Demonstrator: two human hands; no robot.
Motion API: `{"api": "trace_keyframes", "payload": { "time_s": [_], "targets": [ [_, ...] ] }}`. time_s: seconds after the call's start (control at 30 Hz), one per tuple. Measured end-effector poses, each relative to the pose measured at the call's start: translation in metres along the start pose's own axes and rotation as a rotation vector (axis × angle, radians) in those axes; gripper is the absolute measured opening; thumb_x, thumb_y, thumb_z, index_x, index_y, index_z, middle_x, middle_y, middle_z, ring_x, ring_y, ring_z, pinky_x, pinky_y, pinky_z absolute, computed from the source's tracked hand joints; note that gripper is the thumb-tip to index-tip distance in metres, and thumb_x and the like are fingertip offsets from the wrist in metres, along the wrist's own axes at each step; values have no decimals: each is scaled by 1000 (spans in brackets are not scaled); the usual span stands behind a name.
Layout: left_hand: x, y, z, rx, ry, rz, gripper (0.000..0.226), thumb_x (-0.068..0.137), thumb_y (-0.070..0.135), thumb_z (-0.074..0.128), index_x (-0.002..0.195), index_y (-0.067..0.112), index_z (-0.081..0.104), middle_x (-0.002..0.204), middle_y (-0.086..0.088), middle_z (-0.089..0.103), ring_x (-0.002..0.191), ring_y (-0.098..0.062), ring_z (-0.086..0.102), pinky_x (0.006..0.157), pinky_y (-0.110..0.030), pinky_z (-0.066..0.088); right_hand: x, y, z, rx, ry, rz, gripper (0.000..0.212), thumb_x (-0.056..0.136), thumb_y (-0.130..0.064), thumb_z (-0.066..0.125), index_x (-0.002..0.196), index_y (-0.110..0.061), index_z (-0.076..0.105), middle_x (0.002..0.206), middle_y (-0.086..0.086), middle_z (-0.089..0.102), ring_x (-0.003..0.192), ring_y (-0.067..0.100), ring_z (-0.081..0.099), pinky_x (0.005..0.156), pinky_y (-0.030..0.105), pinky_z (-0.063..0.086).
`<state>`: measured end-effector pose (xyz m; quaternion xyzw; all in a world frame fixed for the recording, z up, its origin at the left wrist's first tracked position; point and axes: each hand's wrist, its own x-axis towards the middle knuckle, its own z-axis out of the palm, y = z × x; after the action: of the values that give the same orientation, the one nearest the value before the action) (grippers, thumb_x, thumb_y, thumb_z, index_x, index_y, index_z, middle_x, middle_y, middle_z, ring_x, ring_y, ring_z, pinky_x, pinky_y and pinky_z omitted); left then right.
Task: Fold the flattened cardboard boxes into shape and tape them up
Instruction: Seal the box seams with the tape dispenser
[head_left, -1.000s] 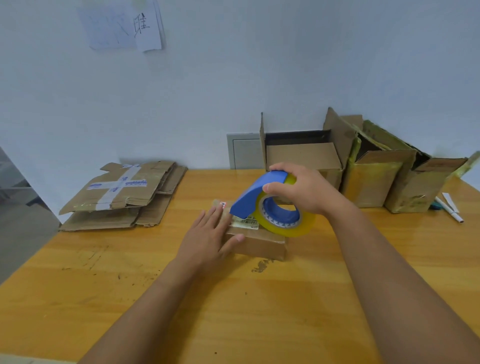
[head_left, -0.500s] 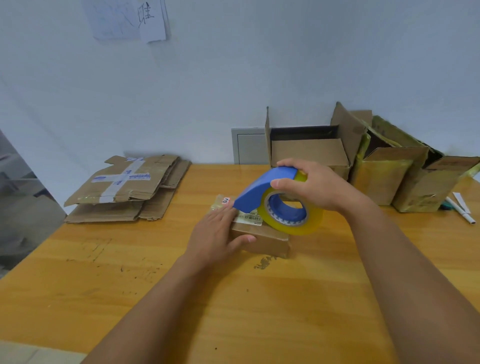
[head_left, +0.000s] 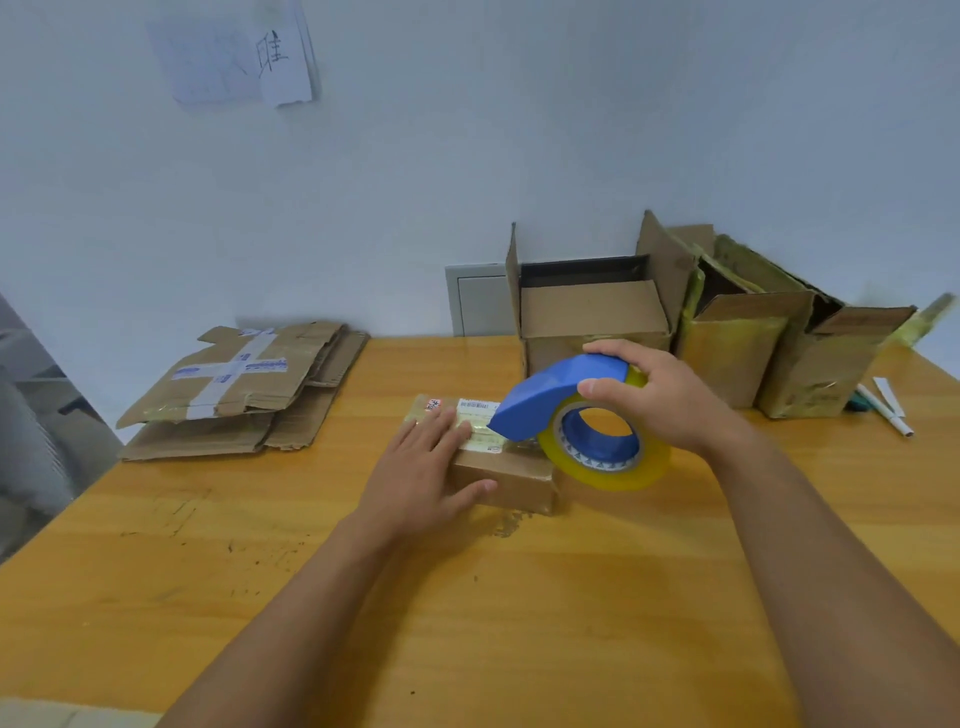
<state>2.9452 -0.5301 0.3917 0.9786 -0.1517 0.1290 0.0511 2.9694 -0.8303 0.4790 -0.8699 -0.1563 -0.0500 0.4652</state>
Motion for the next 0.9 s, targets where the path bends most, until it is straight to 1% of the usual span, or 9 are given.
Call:
{"api": "trace_keyframes", "payload": {
  "time_s": [0.07,0.13,0.23,0.37,0.53,0.67,0.77,0.83,0.9],
  "targets": [
    [-1,13,5,16,20,-1,111,76,95,17,159,21,15,166,5,3,150,-6,-7,120,-29,-9,0,1,1,16,6,1,58,70,-68,63,124,-46,60,118,-14,61,102,8,62,83,24,51],
    [1,24,11,-19,61,-18,115,74,96,15,158,19,18,165,3,11,151,-9,3,119,-27,-5,-3,1,2,30,25,3,61,68,-69,63,124,-44,61,117,-13,63,100,8,63,85,27,53],
    [9,22,12,-43,56,10,106,76,92,21,156,22,28,164,2,19,151,-13,13,118,-27,-1,-5,1,7,49,77,19,65,67,-71,62,125,-41,61,116,-14,63,100,8,63,84,27,53],
    [19,-9,2,-101,17,111,94,83,81,38,157,24,24,165,7,14,152,-9,8,119,-24,-2,1,-9,33,47,136,42,63,71,-67,62,127,-40,59,114,-11,60,98,9,60,77,23,49],
    [22,-13,-1,-128,-50,142,98,84,82,39,160,25,10,167,5,8,151,-8,0,124,-38,11,10,-13,45,49,178,63,65,69,-71,60,127,-40,59,114,-10,60,102,13,58,80,29,48],
    [20,1,8,-245,19,46,105,73,93,42,157,39,10,164,8,22,147,-11,21,120,-36,22,5,-10,47,77,191,39,67,64,-77,57,123,-44,58,110,-17,59,97,8,59,77,25,47],
    [25,2,8,-324,81,-2,95,71,92,50,149,42,25,144,13,47,129,-11,44,104,-30,36,5,-11,44,82,176,36,70,64,-77,58,125,-42,58,112,-15,59,95,6,60,75,24,47],
    [27,1,10,-320,88,0,96,70,92,51,147,39,30,137,12,53,123,-11,49,100,-30,38,3,-12,39,72,126,29,74,64,-77,59,128,-41,58,116,-13,59,98,6,59,76,24,48],
    [28,-1,12,-290,66,-1,101,70,94,48,151,38,27,147,8,48,132,-15,44,108,-37,36,-3,-10,33,72,83,25,76,60,-78,61,128,-43,57,119,-13,58,101,6,59,75,21,47]
  ]
}}
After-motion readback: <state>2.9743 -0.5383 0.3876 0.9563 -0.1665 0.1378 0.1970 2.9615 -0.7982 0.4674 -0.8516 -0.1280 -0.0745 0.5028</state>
